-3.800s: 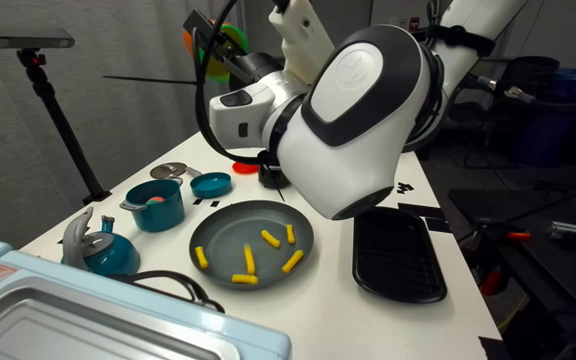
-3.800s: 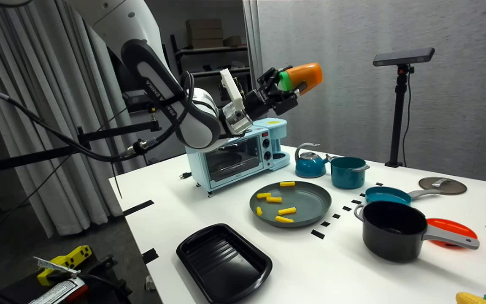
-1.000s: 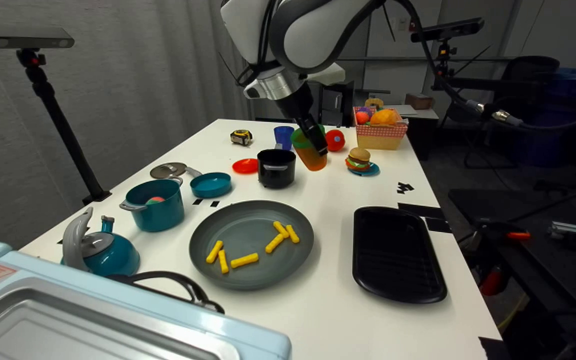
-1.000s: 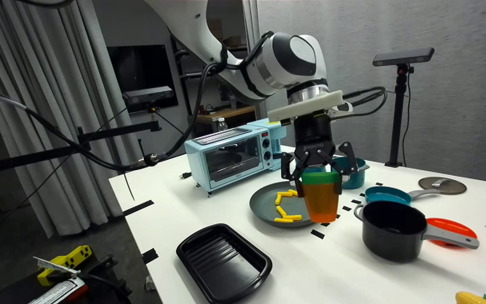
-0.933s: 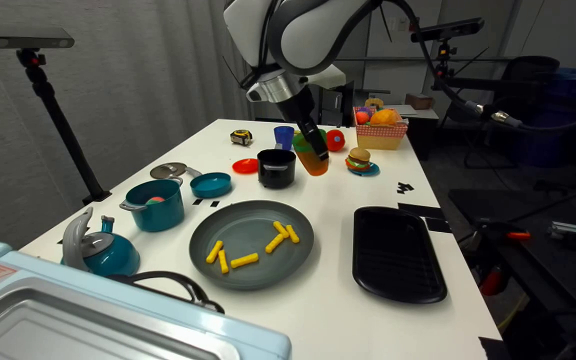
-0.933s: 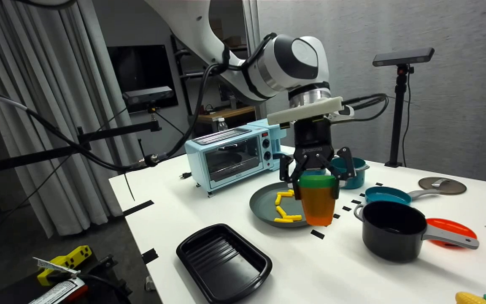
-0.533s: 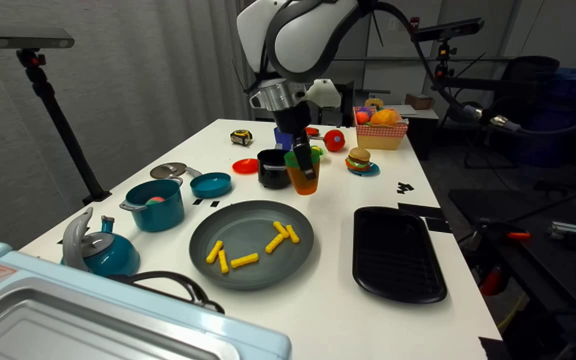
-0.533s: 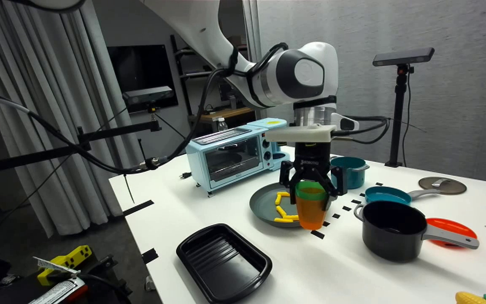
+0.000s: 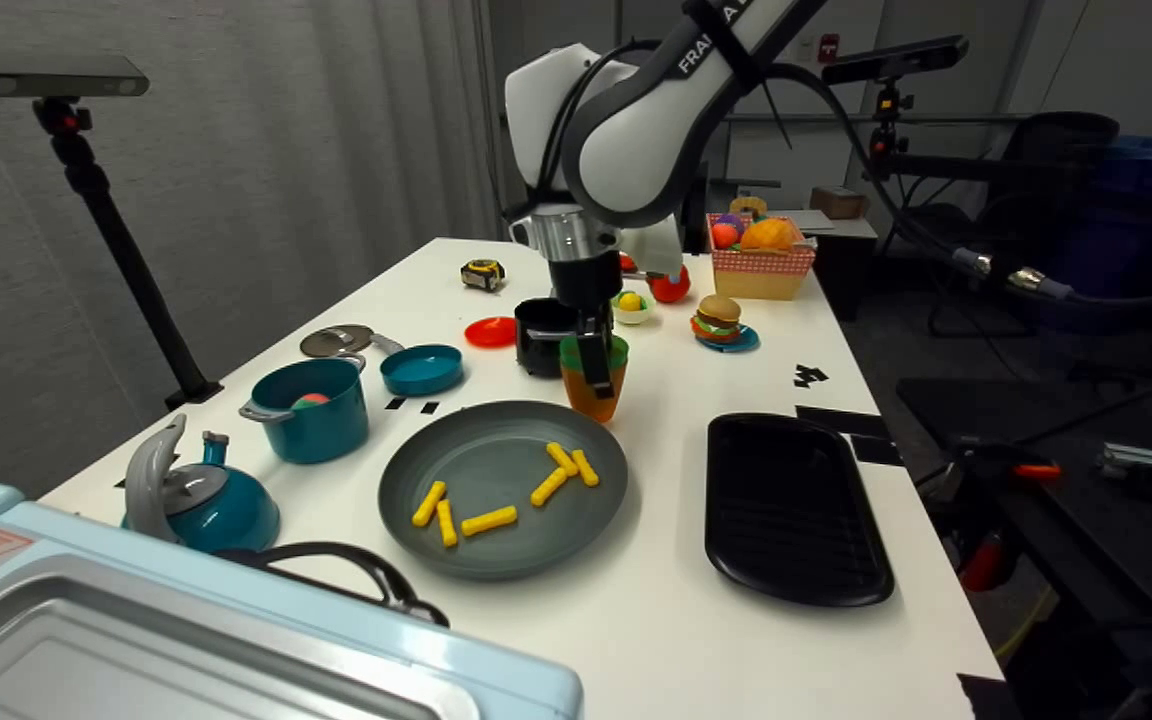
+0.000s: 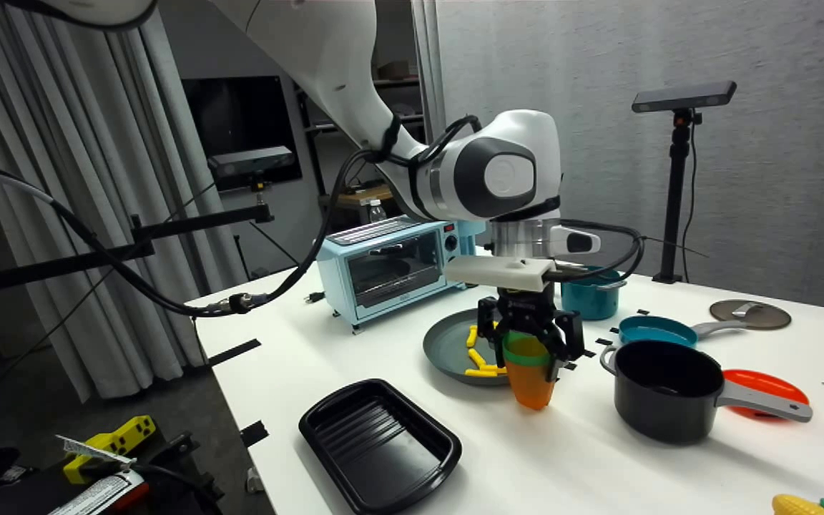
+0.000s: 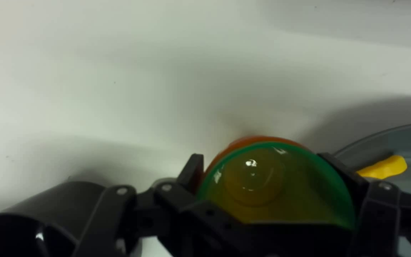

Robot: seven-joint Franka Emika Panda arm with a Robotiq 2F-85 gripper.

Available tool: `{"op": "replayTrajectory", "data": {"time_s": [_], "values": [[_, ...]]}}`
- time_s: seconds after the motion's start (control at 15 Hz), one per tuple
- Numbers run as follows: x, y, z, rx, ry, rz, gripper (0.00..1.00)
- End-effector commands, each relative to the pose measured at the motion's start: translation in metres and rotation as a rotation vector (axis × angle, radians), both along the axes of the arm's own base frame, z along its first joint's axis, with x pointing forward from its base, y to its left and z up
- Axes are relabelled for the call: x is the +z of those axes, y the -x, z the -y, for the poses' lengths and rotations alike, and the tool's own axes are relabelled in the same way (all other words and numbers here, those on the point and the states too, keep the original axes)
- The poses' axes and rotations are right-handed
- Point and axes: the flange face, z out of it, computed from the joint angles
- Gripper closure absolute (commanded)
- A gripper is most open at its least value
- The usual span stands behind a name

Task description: Pour the contents in the green cup onto the plate

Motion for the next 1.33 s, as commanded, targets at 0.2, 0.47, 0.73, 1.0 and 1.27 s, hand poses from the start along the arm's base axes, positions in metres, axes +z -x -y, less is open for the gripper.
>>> {"op": "replayTrajectory", "data": {"time_s": [0.2, 0.47, 0.73, 1.0, 1.27], "values": [[-0.020, 0.008, 0.010, -0.032, 0.013, 0.010, 0.44], [-0.018, 0.008, 0.008, -0.032, 0.017, 0.010, 0.00], [-0.013, 0.010, 0.012, -0.028, 0.029, 0.022, 0.00], [-0.001, 0.011, 0.016, -0.015, 0.048, 0.060, 0.00], [0.016, 0.011, 0.025, -0.018, 0.063, 0.103, 0.00]]}}
